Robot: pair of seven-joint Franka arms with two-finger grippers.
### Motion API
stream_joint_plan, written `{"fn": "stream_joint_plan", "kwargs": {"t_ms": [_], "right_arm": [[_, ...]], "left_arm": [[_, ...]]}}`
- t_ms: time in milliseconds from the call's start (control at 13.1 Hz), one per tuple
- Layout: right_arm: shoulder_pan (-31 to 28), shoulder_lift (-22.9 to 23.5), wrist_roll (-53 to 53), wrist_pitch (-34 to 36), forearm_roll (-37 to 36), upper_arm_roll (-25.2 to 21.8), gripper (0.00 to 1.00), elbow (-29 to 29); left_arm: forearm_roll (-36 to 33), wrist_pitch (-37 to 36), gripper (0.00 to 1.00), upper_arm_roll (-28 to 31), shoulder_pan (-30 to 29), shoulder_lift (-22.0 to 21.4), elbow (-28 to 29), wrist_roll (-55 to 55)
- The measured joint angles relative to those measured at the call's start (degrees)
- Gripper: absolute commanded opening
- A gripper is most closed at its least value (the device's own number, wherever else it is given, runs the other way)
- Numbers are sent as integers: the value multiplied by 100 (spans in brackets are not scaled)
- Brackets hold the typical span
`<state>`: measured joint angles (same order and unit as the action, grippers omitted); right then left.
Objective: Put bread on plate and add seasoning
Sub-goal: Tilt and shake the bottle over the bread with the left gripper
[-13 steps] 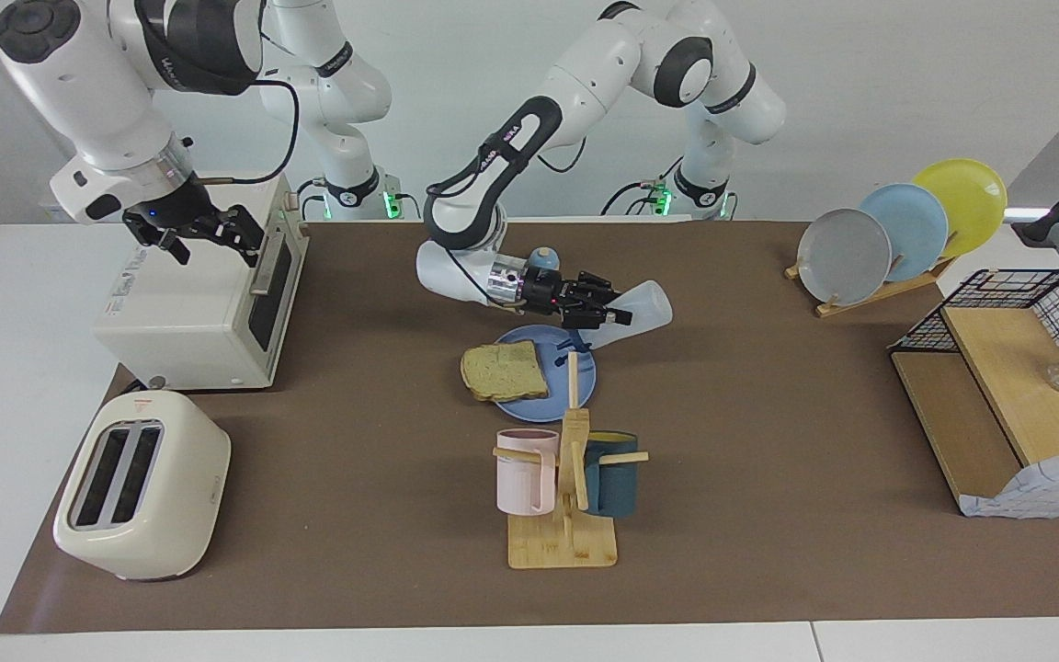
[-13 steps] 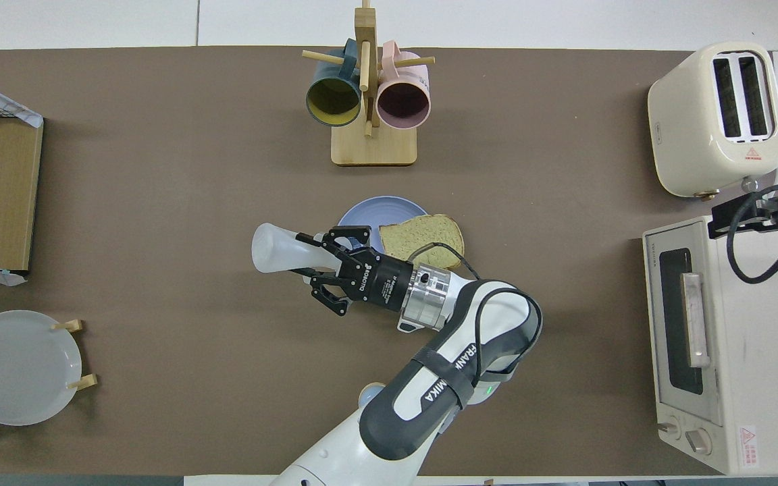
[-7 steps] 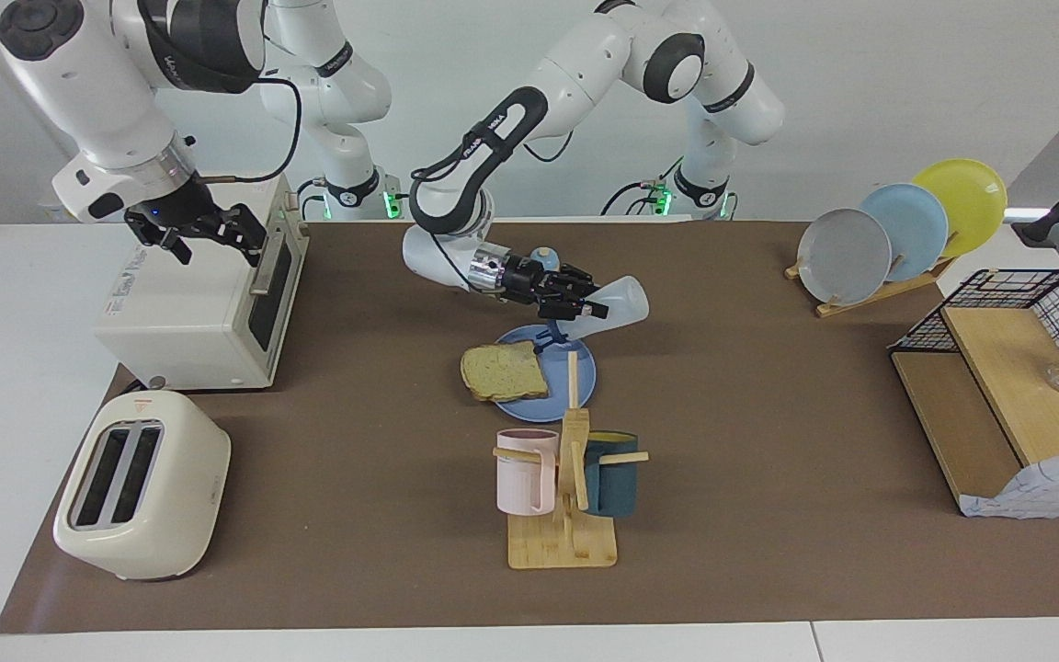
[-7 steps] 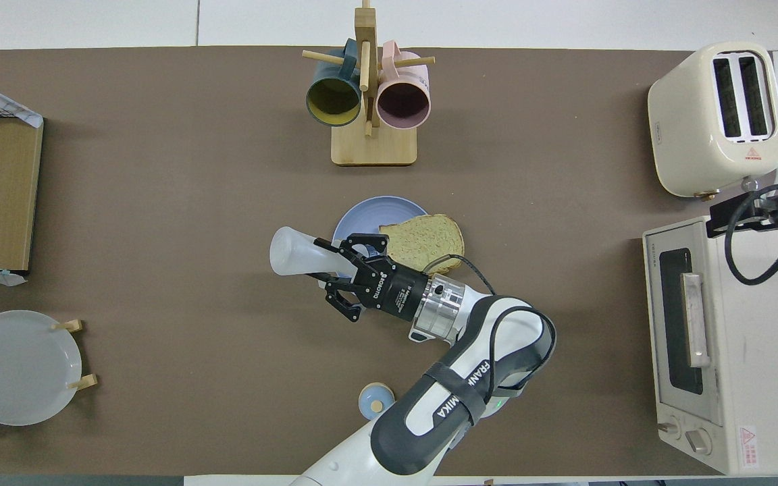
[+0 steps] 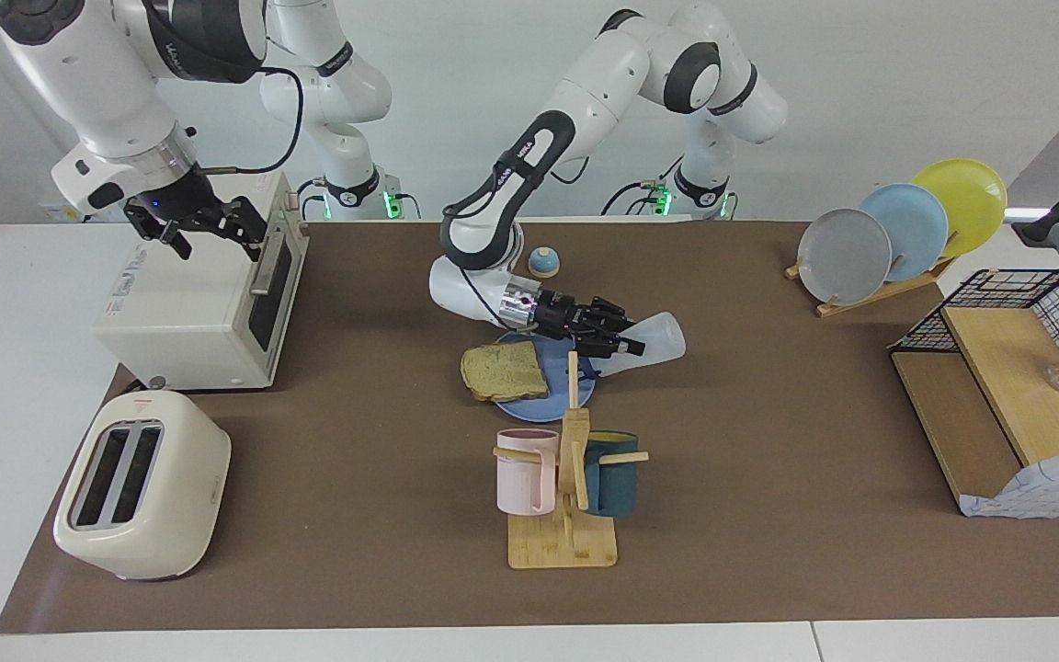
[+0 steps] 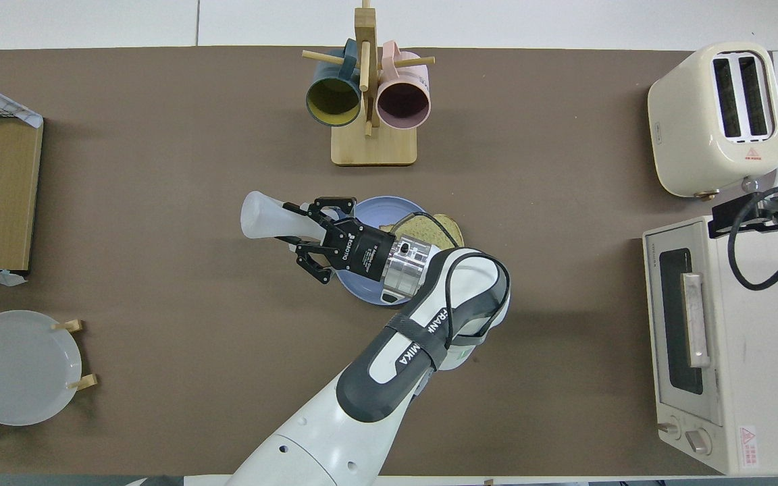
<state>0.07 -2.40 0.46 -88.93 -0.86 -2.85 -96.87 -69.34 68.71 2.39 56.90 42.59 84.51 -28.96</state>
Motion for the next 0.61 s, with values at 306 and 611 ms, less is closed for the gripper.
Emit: {"fn": "stream_joint_plan", "kwargs": {"t_ms": [306, 611], "right_arm": [[-28, 0, 0, 0, 0, -6, 100, 0], [-25, 0, 0, 0, 0, -5, 100, 0]], "left_arm": [[77, -81, 0, -38, 387, 0, 0, -1], [92, -148, 0, -19, 553, 0, 0, -1]]}}
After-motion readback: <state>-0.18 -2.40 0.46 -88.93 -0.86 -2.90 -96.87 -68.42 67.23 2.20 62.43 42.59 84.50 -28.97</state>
